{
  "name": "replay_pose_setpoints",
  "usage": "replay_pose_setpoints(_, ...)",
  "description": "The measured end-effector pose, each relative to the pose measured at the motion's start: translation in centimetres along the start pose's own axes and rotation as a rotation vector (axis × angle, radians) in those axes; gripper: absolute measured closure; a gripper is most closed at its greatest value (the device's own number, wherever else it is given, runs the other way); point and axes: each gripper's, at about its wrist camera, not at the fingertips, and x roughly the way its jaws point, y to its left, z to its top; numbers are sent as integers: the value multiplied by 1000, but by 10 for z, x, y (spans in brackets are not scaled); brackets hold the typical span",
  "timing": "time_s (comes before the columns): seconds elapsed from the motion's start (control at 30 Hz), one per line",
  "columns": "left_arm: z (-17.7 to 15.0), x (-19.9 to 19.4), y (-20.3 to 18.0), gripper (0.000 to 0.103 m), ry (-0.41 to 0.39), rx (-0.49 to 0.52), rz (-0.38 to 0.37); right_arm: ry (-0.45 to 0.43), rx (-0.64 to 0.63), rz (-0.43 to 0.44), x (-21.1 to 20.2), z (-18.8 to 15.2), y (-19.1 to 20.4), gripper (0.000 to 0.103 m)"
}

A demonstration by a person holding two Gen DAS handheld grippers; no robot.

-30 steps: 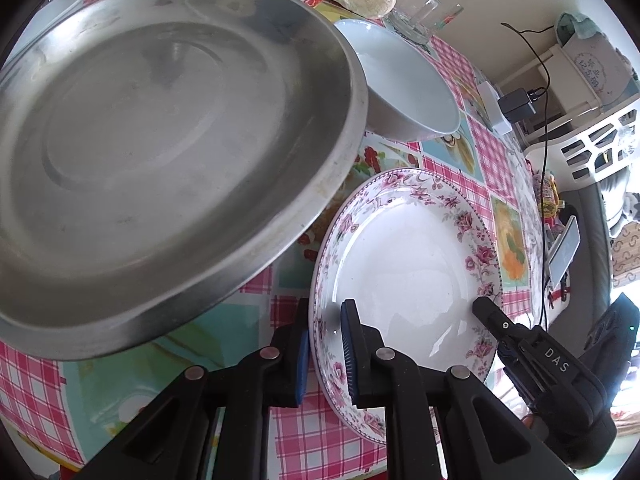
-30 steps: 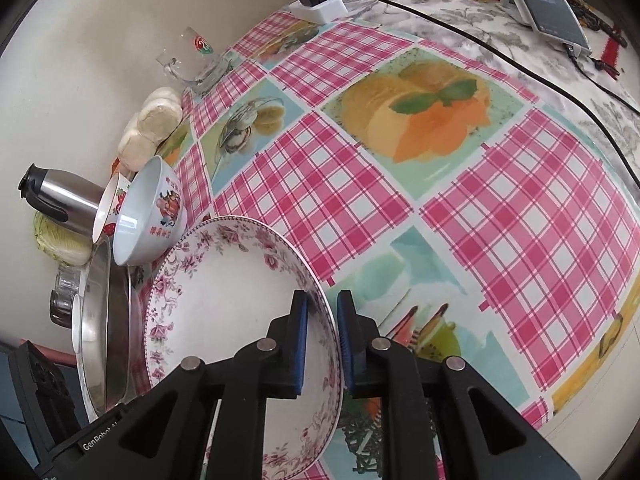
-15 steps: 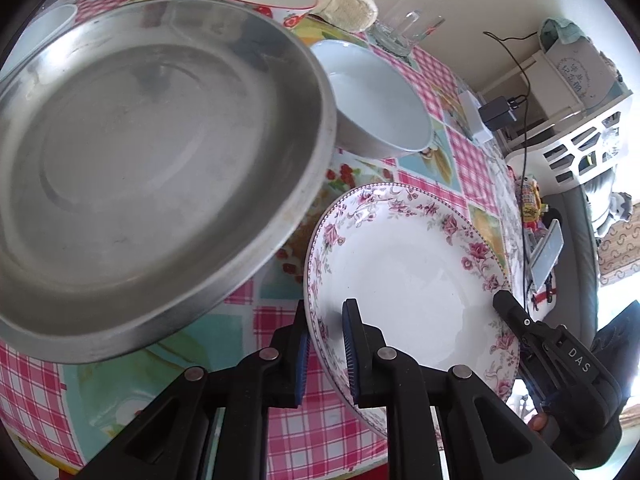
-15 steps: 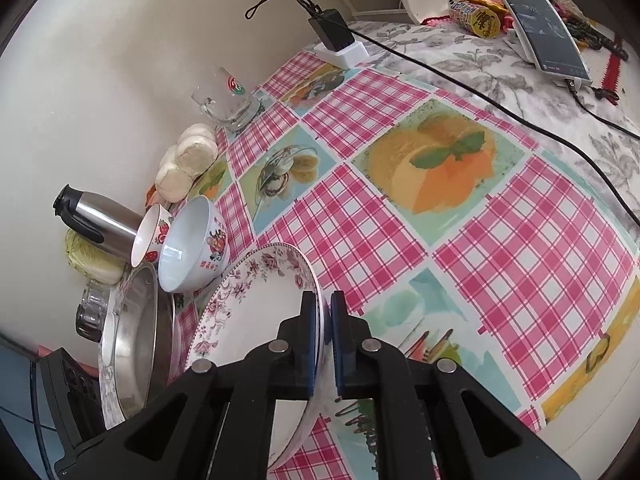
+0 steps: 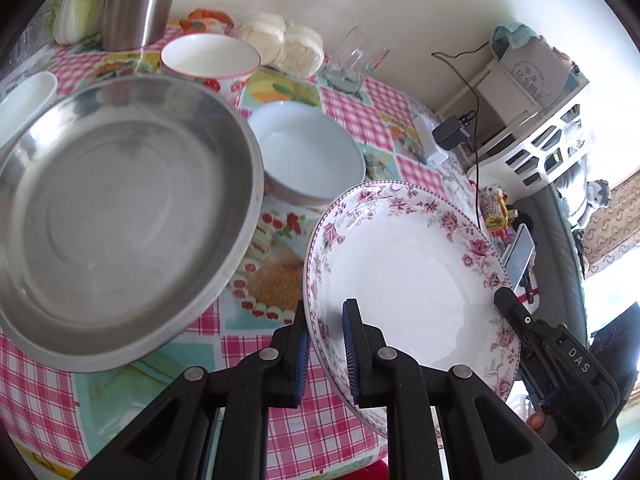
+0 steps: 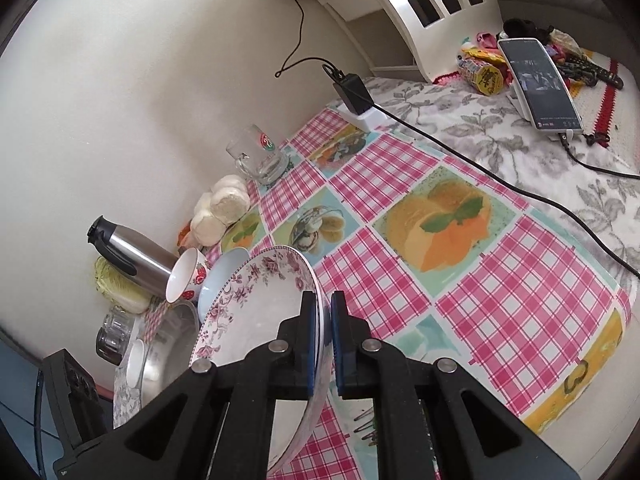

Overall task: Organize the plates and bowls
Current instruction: 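Lower the floral plate into the steel basin with the right tool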

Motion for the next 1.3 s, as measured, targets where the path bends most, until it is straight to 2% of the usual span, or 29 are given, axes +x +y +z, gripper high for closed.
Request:
replay_pose_setpoints(0.27, 11, -25, 5, 86, -80, 33, 10, -38, -10, 60, -6, -1, 20, 94)
replay_pose_setpoints(0.53, 21, -38, 27, 86, -114, 0, 22, -30, -28, 77, 4, -4, 47, 94)
replay_pose_setpoints(1.13, 44, -46, 117, 86, -118, -110, 113, 130, -110, 70, 74, -32, 115, 94)
replay_pose_setpoints(1.3, 45, -49, 144, 86, -120, -158, 118, 165, -132, 80, 90, -40, 132, 93)
